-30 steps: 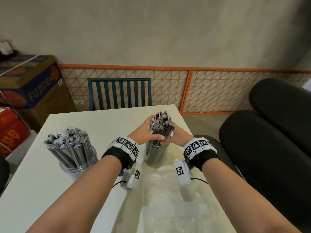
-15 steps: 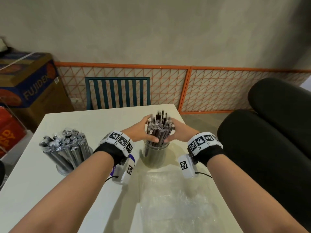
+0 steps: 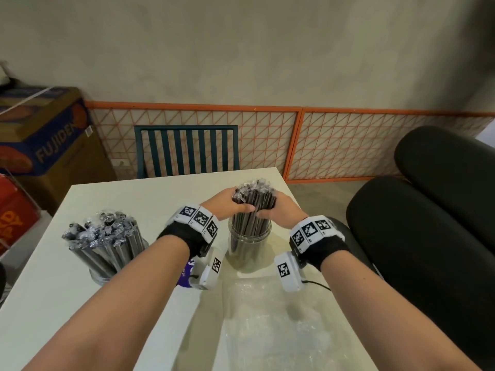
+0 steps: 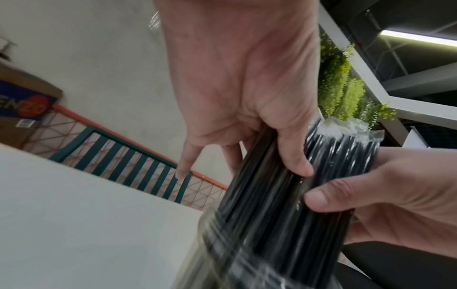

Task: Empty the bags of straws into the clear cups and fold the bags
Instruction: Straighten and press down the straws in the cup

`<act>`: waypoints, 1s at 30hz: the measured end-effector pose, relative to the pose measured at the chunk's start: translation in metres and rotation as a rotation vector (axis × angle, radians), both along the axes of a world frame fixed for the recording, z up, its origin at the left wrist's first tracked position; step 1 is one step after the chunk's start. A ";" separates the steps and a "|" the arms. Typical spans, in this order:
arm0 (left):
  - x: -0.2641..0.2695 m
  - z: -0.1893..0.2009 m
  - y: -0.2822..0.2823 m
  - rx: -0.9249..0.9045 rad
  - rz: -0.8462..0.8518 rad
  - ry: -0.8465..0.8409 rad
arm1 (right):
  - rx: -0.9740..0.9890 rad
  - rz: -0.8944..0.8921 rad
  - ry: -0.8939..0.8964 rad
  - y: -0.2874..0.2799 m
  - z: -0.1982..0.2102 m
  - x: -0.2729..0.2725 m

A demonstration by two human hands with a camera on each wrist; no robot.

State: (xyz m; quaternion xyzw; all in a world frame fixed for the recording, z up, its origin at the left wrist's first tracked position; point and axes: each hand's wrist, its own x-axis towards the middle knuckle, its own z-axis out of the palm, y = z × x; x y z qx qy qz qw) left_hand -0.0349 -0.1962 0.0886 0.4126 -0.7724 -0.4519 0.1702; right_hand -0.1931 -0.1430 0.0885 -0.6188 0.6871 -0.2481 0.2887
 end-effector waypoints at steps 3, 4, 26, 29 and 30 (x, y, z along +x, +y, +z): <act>0.005 0.009 -0.007 0.020 -0.064 -0.111 | 0.079 0.073 0.071 -0.002 0.011 -0.003; 0.005 0.009 -0.008 0.027 -0.095 -0.167 | 0.113 0.092 0.102 -0.002 0.011 -0.002; 0.013 -0.004 0.004 0.006 0.055 0.052 | 0.002 0.046 -0.082 0.000 -0.003 0.003; 0.010 -0.008 0.004 -0.002 0.031 -0.030 | 0.059 0.042 -0.003 0.004 -0.012 0.003; 0.008 -0.010 0.004 -0.013 0.028 -0.046 | 0.078 0.032 0.009 0.005 -0.017 0.004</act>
